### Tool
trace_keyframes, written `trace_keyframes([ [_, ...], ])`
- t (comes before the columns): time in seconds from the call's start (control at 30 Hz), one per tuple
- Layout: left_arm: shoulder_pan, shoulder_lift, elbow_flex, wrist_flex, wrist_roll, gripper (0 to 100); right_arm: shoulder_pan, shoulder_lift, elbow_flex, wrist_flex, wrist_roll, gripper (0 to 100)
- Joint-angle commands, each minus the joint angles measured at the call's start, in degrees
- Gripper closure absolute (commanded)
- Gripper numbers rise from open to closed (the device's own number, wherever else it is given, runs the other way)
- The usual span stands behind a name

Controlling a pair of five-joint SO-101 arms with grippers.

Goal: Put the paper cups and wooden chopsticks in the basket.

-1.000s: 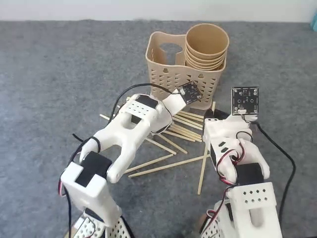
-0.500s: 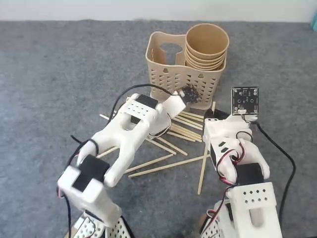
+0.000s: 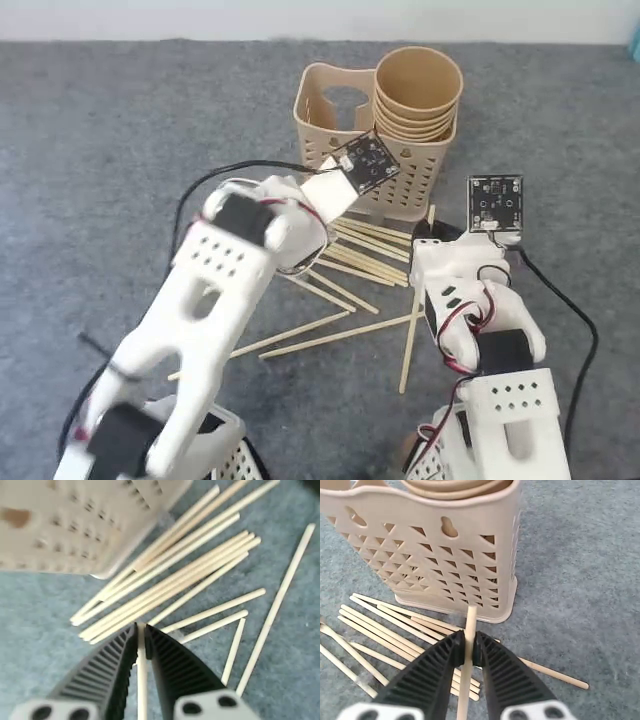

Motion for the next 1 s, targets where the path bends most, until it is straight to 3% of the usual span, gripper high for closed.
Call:
trace_keyframes([
  [0.0, -0.09, -11.60, -2.24, 0.79, 0.79, 99, 0.48, -1.89, 0.00, -1.19, 0.09, 99.1],
  [0.2, -0.35, -27.16, -2.59, -2.99, 8.18, 99, 0.48, -1.89, 0.09, -1.19, 0.09, 99.1],
  [0.4, -9.23, -34.55, -2.59, -19.60, 16.97, 99, -0.75, -1.89, 1.93, -3.56, 0.44, 99.1],
  [0.57, -13.89, -34.55, -2.59, -31.74, 18.46, 99, -1.01, -1.89, 2.64, -4.70, 0.53, 99.1],
  [0.7, -13.71, -34.02, -2.59, -41.76, 21.89, 99, -1.01, -1.89, 2.73, -4.79, 0.53, 99.1],
  [0.87, -9.14, -27.52, -2.59, -56.79, 32.44, 99, -1.01, -1.89, 2.73, -4.79, 0.53, 99.1],
  [0.97, -6.86, -23.74, -2.68, -62.24, 33.76, 99, -1.01, -1.89, 2.73, -4.79, 0.53, 99.1],
])
